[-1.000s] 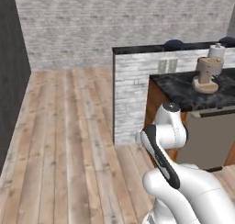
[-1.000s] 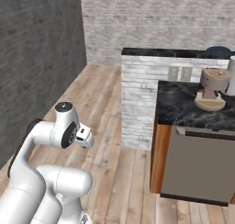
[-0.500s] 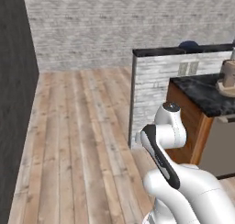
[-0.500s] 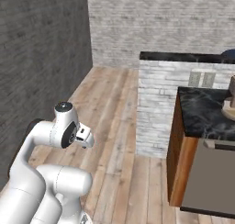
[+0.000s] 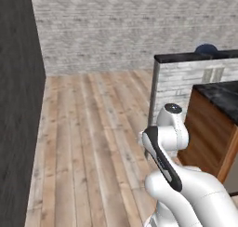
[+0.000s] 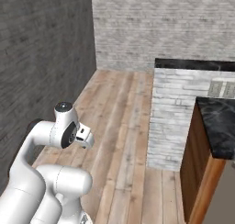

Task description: Four empty soda cans are scattered around the kitchen. Gather all the cans and cluster them next to the stove for recycling.

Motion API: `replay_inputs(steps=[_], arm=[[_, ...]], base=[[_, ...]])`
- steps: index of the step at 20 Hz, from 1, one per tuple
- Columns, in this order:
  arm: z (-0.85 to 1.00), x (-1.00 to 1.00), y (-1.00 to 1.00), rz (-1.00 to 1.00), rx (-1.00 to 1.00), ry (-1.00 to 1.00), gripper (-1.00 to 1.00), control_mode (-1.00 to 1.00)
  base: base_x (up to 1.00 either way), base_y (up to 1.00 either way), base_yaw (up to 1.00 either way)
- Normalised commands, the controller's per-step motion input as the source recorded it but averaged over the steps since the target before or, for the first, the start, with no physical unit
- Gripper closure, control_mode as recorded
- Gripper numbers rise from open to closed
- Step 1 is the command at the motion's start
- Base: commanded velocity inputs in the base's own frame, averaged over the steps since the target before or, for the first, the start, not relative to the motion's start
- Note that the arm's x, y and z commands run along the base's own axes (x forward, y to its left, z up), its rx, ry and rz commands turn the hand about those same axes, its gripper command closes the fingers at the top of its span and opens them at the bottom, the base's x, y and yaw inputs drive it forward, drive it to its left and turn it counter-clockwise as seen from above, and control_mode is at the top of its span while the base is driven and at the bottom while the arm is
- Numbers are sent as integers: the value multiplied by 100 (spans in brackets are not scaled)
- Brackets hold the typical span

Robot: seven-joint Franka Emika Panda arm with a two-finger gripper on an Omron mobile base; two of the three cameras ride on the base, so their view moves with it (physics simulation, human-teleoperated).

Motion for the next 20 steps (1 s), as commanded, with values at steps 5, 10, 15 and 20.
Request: replay_inputs(steps=[5, 10, 15, 20], arm=[[0, 0, 0, 0, 0, 0, -100, 100], [0, 0, 0, 0, 0, 0, -100, 100], [0, 0, 0, 0, 0, 0, -100, 100], [0, 0, 0, 0, 0, 0, -100, 100]], base=[[64, 47, 0], [65, 45, 0], [65, 45, 0], [66, 44, 0]])
